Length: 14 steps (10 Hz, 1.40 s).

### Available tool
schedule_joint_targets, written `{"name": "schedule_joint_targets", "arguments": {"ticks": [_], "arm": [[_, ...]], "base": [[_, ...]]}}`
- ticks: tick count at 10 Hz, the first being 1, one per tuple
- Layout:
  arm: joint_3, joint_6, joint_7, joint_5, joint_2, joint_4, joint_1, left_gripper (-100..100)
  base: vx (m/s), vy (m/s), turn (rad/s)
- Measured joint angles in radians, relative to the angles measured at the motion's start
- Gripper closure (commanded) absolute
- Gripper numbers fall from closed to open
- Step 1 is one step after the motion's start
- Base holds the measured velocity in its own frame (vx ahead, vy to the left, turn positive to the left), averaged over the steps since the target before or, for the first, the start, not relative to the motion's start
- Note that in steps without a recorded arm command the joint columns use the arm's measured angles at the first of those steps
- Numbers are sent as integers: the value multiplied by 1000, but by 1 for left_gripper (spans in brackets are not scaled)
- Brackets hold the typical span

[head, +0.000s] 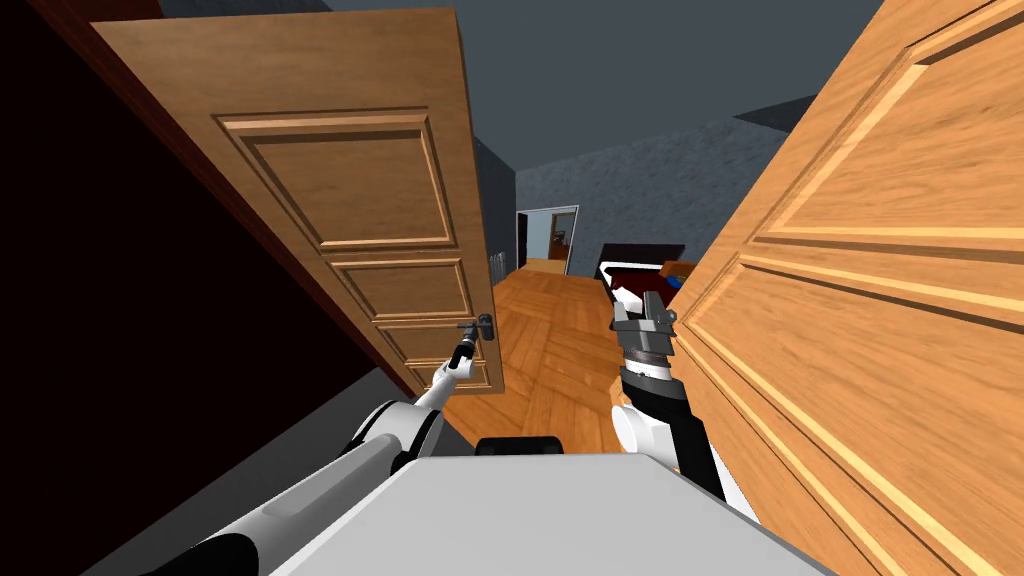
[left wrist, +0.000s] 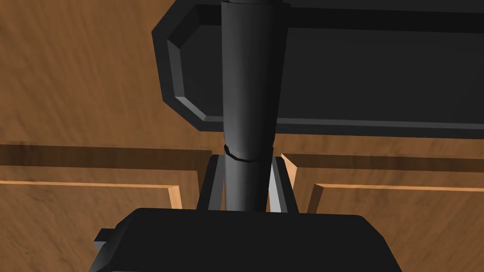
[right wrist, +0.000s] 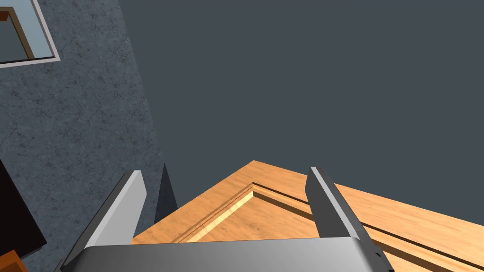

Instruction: Push the door open

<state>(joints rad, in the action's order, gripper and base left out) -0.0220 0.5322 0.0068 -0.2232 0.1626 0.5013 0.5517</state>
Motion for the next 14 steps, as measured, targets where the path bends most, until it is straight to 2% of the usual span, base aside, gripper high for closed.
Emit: {"name": "schedule_joint_targets", "arguments": {"ticks": [1,2,3,5,7,9,11,12,13,14], "arm": [[3,-15,-2,-1,4,36,-15,100],[12,-24,-7,-4,5,43,-17,100],[18,-19,-9,-6,7,23,-11,100],[30,-18,-15,-9,13,24,-15,100],[39,-12,-16,-13,17,5,-15,100],[50,-17,-20,-18,25,14,-24,100],[63,8,-22,-23,30,-26,-5,100],[66,2,-24,-24,33,-5,-9,100],[76,-16,-34,-28,30,29,-28,100],[83,-23,-40,-31,32,34,-35,100]], "base": [[84,-68,29],[119,-112,63],[117,-143,71],[75,-54,50],[150,-72,43],[201,-70,50],[100,-13,6],[122,-22,28],[166,-65,42],[161,-102,57]]}}
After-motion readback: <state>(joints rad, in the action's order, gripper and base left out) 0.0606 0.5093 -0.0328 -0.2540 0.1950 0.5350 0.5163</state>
